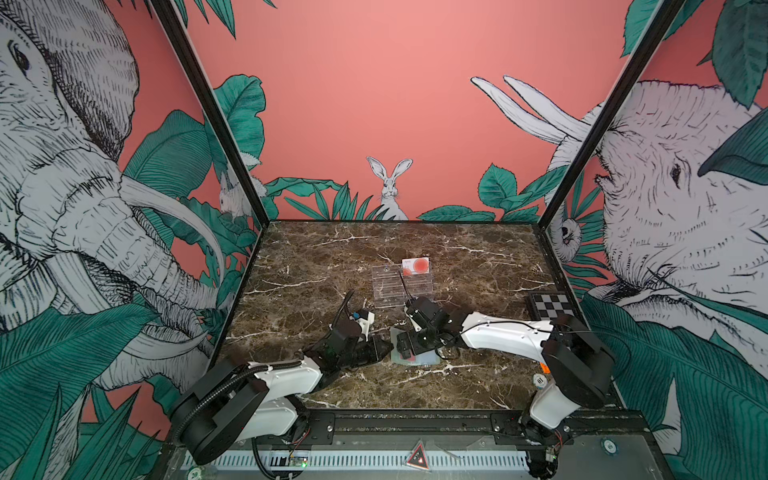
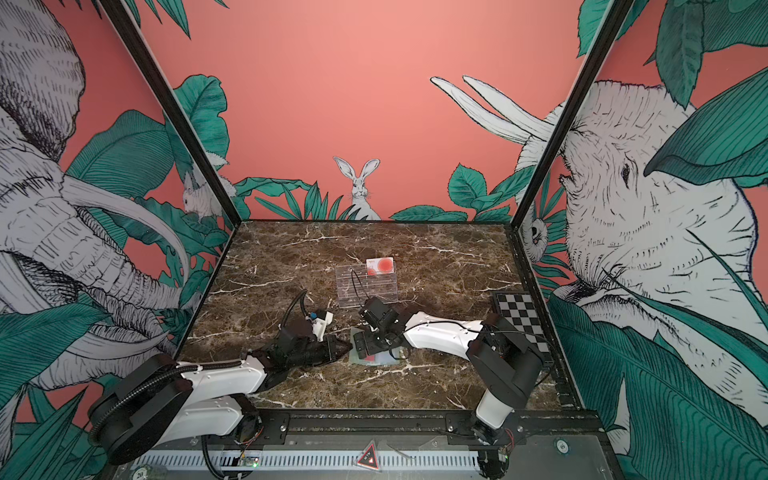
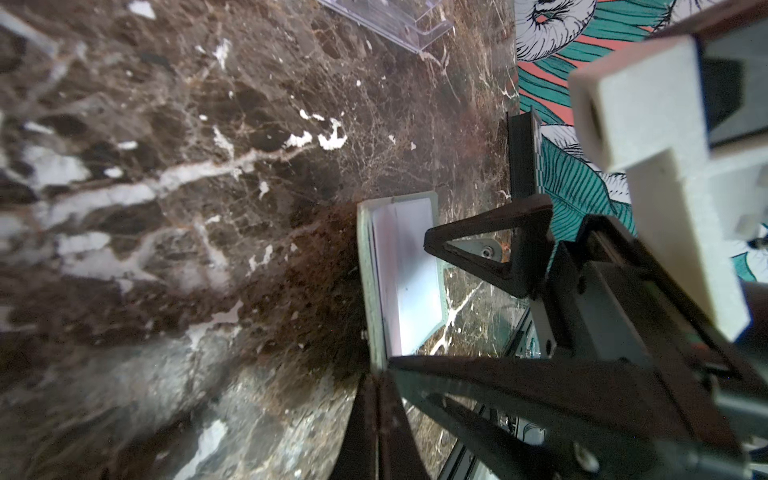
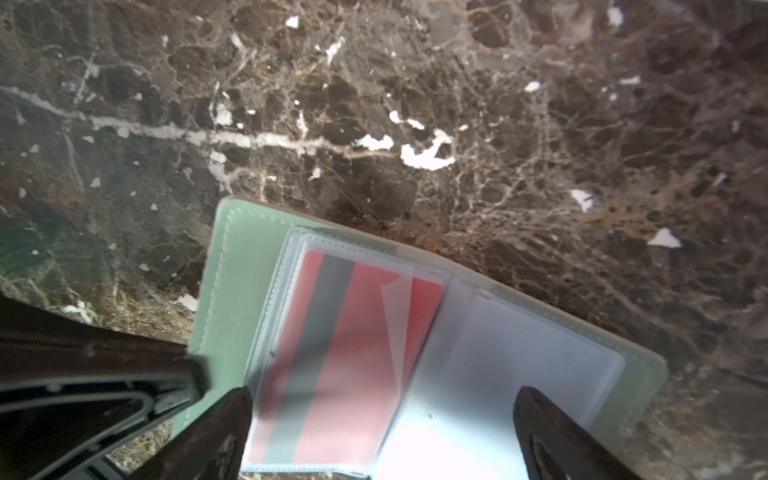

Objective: Take the credit cards out of the card holder

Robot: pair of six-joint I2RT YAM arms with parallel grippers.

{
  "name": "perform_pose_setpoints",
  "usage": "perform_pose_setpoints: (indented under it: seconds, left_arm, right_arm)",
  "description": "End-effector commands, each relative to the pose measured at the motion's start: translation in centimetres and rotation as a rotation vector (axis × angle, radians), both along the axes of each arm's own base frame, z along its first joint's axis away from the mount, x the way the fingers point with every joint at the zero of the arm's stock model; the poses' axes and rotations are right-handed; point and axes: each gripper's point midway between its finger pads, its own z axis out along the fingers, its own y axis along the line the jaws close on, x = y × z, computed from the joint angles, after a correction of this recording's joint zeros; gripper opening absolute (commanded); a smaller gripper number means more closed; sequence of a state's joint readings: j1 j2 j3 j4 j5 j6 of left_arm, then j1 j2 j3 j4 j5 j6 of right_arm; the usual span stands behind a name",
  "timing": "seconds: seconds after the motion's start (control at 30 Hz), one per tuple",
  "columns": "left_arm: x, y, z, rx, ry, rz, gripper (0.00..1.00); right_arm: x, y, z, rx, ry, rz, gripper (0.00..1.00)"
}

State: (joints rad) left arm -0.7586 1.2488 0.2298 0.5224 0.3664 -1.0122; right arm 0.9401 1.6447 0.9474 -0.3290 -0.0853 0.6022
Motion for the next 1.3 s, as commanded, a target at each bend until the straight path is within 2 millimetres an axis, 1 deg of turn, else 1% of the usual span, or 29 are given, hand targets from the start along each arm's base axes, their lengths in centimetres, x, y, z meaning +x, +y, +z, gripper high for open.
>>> perform_pose_setpoints:
  seconds: [0.0, 0.27, 0.37, 0.43, 0.6, 0.7, 0.93, 1.13, 1.27]
  left_arm:
    - [-0.1, 0.2, 0.1, -0.001, -0.015, 0.003, 0.0]
    - [-0.1, 0.1, 0.1, 0.002, -0.016, 0.001, 0.0]
    - [-0.1, 0.1, 0.1, 0.002, -0.015, 0.001, 0.0]
    - [-0.1, 0.1, 0.1, 0.001, -0.016, 0.001, 0.0]
    - [-0.1, 0.1, 0.1, 0.002, -0.017, 0.0, 0.0]
    - [-0.1, 0.1, 0.1, 0.002, -0.017, -0.001, 0.0]
    - [-0.1, 0.0, 0.1, 0.001, -0.018, -0.002, 0.0]
    - [-0.1, 0.0, 0.1, -0.001, -0.017, -0.003, 0.0]
    - [-0.1, 0.1, 0.0, 0.002, -0.017, -0.001, 0.0]
  right_arm:
    - [0.0, -1.3, -0.7, -0.078, -0.014, -0.003, 0.96]
    - [0.0, -1.1, -0.5, -0.071, -0.016, 0.004, 0.95]
    - [-0.1, 0.2, 0.7, 0.022, -0.023, 0.018, 0.95]
    - [-0.1, 0.7, 0.9, 0.067, -0.025, 0.009, 0.95]
    - [0.0, 1.0, 1.1, 0.076, -0.024, -0.001, 0.95]
    - [-0.2, 1.1, 0.5, 0.07, -0.006, -0.001, 0.95]
    - [-0.3, 1.5, 0.3, 0.068, -0.005, 0.014, 0.95]
    - [-0.6, 1.2, -0.8, 0.022, 0.011, 0.013, 0.94]
    - [-0.4, 0.0, -1.3, -0.039, 0.0, 0.0, 0.93]
